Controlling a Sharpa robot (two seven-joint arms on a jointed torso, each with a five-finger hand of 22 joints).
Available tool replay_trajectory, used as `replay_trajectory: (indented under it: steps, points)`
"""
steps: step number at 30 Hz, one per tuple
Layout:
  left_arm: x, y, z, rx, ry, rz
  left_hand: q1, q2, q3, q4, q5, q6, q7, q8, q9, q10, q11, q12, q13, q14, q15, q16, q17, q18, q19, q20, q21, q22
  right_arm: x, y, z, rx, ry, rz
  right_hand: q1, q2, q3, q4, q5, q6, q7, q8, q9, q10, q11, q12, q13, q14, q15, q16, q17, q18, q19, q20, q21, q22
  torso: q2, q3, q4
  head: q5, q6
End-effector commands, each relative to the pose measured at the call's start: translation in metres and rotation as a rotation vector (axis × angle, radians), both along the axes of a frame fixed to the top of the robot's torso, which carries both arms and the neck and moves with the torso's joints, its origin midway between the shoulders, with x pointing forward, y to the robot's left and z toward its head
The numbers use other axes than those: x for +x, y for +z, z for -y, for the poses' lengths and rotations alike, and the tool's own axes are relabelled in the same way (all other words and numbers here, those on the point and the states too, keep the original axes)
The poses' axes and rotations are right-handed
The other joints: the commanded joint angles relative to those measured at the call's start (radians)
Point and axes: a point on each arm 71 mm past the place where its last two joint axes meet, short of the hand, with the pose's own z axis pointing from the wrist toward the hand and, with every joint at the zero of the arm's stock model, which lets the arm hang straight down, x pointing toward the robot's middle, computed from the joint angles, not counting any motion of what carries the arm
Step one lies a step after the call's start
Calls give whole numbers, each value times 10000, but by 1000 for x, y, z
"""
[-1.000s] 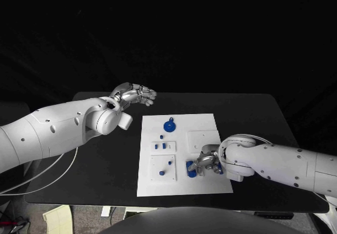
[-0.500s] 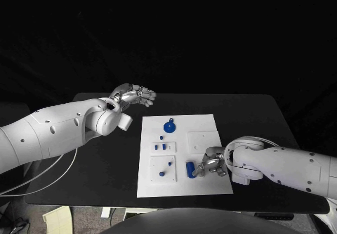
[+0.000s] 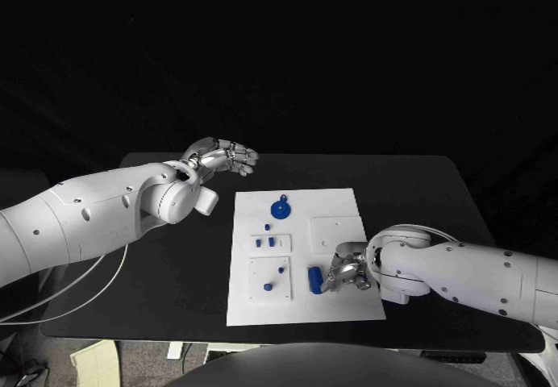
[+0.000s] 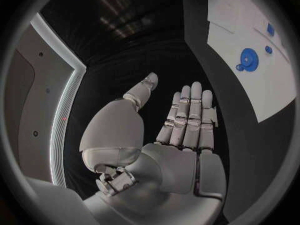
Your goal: Assemble the parts on the task board
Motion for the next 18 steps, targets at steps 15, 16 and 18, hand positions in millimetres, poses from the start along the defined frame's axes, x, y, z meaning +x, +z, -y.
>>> replay_trajectory:
  steps: [15, 16, 18]
  points:
    - [-1, 1, 3, -130, -149, 26, -41, 16, 18, 51, -17, -57, -37, 72, -11, 7, 41, -33, -14, 68, -20, -66, 22, 160, 52, 14, -58, 18, 5, -6, -3, -366, -92, 621, -330, 315, 247, 301, 5, 247, -22, -74, -54, 133, -43, -43, 63, 33, -64, -72, 49, 850, 59, 129, -13, 66, 1, 0, 0, 5, -48]
    - [-1, 1, 3, -129, -148, 24, -41, 16, 19, 51, -17, -57, -37, 73, -11, 7, 40, -33, -14, 68, -20, -67, 23, 160, 52, 14, -58, 19, 5, -6, -3, -357, -98, 628, -349, 326, 262, 318, 6, 255, -24, -78, -57, 138, -45, -42, 68, 34, -66, -73, 52, 850, 61, 131, -12, 66, 1, 0, -1, 3, -50]
    - [-1, 1, 3, -123, -132, 29, -41, 16, 18, 51, -17, -57, -37, 73, -11, 7, 40, -33, -14, 69, -20, -68, 24, 160, 52, 15, -59, 20, 4, -6, -4, -357, -40, 584, -389, 357, 310, 363, 4, 266, -26, -91, -66, 147, -49, -43, 78, 36, -69, -77, 59, 850, 63, 135, -13, 66, 0, 1, -3, 0, -55]
